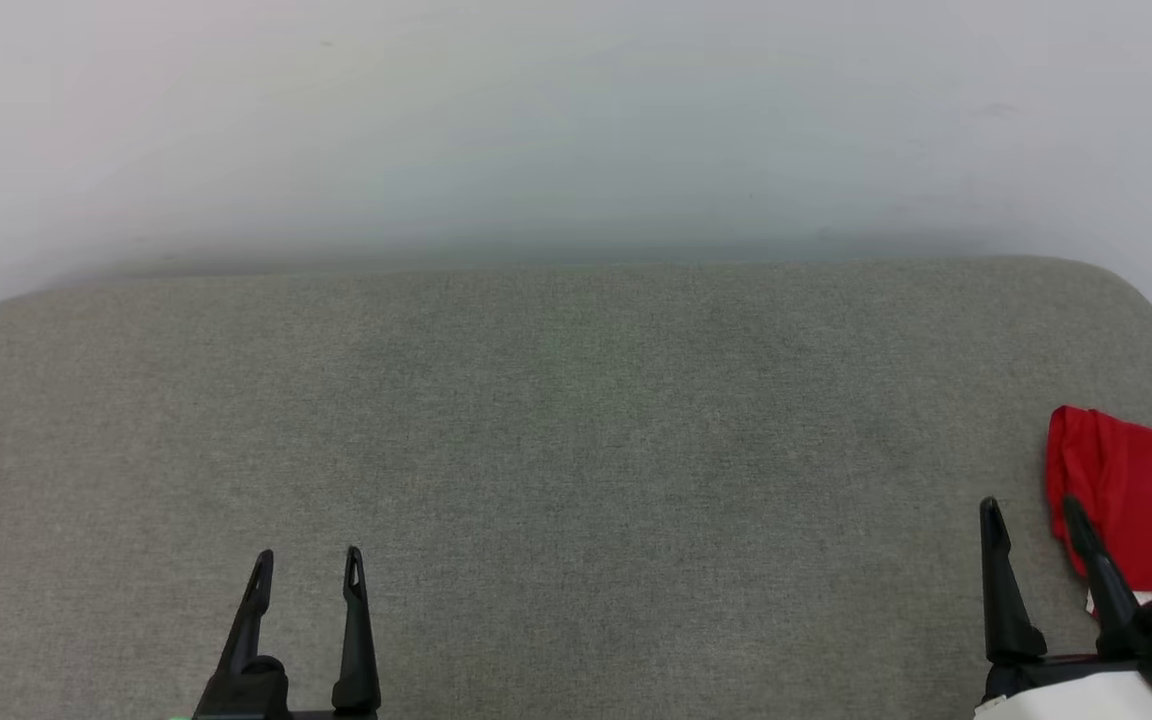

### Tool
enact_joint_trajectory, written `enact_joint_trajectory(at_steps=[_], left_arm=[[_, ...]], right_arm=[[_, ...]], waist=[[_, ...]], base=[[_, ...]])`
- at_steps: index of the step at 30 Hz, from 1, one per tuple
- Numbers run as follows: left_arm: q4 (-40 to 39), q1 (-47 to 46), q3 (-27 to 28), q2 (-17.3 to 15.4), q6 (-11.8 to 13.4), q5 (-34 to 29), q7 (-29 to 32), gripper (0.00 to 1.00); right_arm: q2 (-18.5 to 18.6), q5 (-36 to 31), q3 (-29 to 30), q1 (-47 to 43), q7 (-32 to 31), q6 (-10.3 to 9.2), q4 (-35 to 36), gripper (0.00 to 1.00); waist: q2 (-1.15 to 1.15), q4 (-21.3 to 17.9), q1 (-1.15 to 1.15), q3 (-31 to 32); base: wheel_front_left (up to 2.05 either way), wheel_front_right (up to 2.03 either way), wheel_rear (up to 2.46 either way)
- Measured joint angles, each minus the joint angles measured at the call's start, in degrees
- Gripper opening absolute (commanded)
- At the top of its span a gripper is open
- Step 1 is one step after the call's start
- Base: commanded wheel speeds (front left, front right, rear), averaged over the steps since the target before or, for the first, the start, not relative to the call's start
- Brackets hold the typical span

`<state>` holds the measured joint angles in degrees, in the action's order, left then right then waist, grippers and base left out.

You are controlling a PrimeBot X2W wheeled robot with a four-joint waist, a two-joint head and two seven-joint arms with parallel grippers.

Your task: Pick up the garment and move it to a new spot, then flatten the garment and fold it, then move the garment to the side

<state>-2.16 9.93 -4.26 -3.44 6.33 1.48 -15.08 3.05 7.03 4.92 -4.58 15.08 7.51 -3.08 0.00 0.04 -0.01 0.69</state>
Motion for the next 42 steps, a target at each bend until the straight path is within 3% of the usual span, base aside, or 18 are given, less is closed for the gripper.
enact_joint_trajectory(at_steps=[18, 19, 23, 42], left_arm=[[0.55, 0.96, 0.83, 0.43, -2.48, 1.22, 0.0, 1.0], [0.82, 0.97, 0.86, 0.43, -2.58, 1.24, 0.02, 0.0], [2.55, 1.63, 0.71, 0.47, -2.67, 2.08, 0.14, 0.0], [6.0, -1.8, 1.3, -0.44, -5.19, 24.95, 4.05, 0.0]], right_arm=[[-0.05, 2.2, -0.73, -3.66, 0.01, 0.01, 2.11, 1.0], [-0.05, 2.15, -0.77, -3.67, 0.0, 0.01, 1.79, 0.0], [-0.07, 2.66, -0.91, -4.09, -0.21, 0.01, -0.11, 0.0], [0.38, 23.7, -1.56, -1.56, -4.39, 0.01, -2.74, 0.0]], waist=[[0.0, -0.16, 0.01, 0.84], [0.0, -0.14, 0.01, 0.83], [0.0, -0.15, 0.01, 0.81], [0.0, -0.13, 0.01, 0.55]], base=[[0.0, 0.0, 0.0], [0.0, 0.0, 0.0], [0.0, 0.0, 0.0], [0.0, 0.0, 0.0]])
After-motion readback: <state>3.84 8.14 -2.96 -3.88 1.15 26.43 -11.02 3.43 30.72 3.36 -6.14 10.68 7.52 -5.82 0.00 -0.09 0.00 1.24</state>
